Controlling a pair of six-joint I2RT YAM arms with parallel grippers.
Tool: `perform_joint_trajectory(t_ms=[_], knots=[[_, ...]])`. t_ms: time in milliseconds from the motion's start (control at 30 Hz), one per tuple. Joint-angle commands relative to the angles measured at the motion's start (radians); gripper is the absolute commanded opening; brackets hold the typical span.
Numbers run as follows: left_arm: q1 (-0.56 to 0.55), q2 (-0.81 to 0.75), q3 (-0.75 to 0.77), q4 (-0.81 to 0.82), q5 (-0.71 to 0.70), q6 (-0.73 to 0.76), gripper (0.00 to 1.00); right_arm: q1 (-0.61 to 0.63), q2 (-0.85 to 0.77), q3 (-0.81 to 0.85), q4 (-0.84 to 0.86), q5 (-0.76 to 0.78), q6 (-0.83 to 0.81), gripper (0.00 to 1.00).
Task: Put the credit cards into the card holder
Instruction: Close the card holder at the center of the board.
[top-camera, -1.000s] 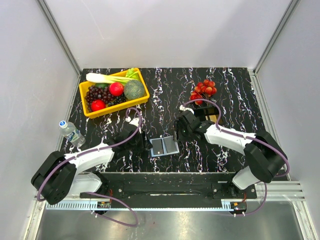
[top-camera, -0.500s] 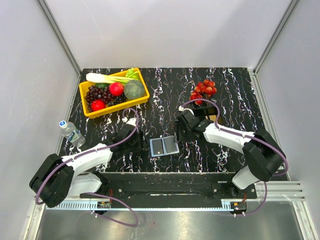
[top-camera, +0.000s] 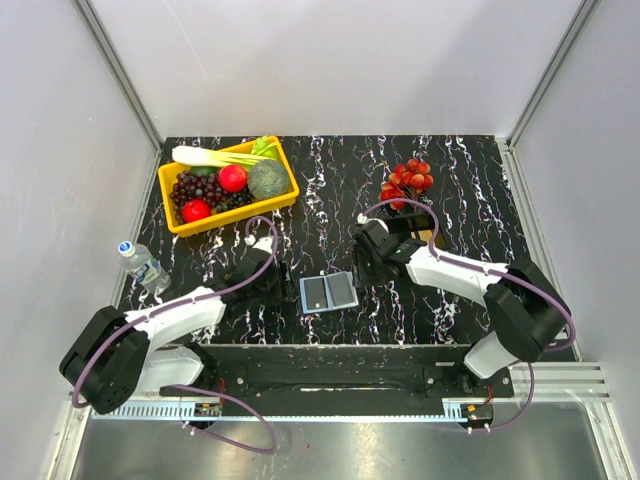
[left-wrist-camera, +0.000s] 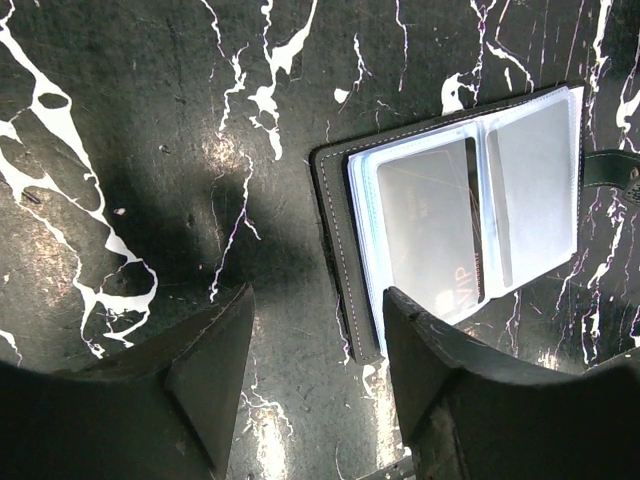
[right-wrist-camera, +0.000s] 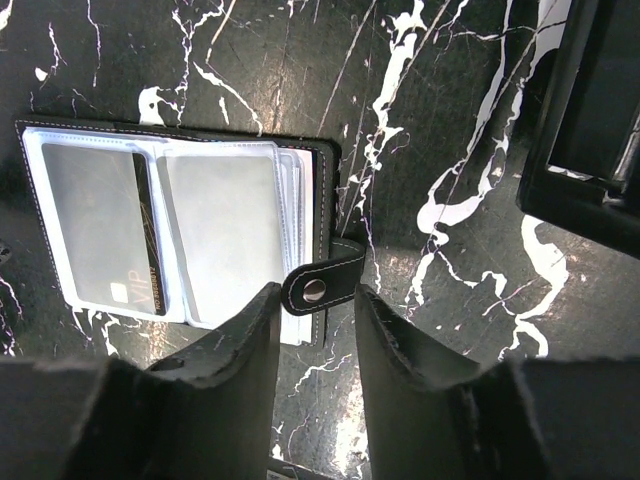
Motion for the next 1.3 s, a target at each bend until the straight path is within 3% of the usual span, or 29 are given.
perform_joint_trajectory(t_ms=[0,133,267,333,767,1000,1267], knots=[[0.006,-0.002,0.002,0.054,0.006,0.002,0.58,-0.005,-0.025,0.029,-0.006,0.003,-0.006,0.39],[0.006,-0.002,-0.006,0.064,0.006,0.002,0.58,-0.005,-0.011,0.030,-0.006,0.009,-0.003,0.31],[0.006,0.008,-0.018,0.095,0.063,-0.007,0.52,-0.005,-0.010,0.030,-0.006,0.014,0.006,0.08],[0.006,0.017,-0.032,0.122,0.086,-0.020,0.51,-0.004,-0.011,0.027,-0.004,0.021,0.011,0.01],[0.006,0.049,-0.050,0.124,0.103,-0.023,0.52,-0.015,-0.033,-0.017,-0.004,0.076,0.023,0.00],[0.006,0.123,-0.067,0.279,0.215,-0.081,0.52,-0.019,0.045,-0.042,0.079,-0.020,0.028,0.00],[0.006,0.152,-0.064,0.362,0.244,-0.110,0.51,-0.019,0.095,-0.060,0.123,-0.098,0.034,0.00]])
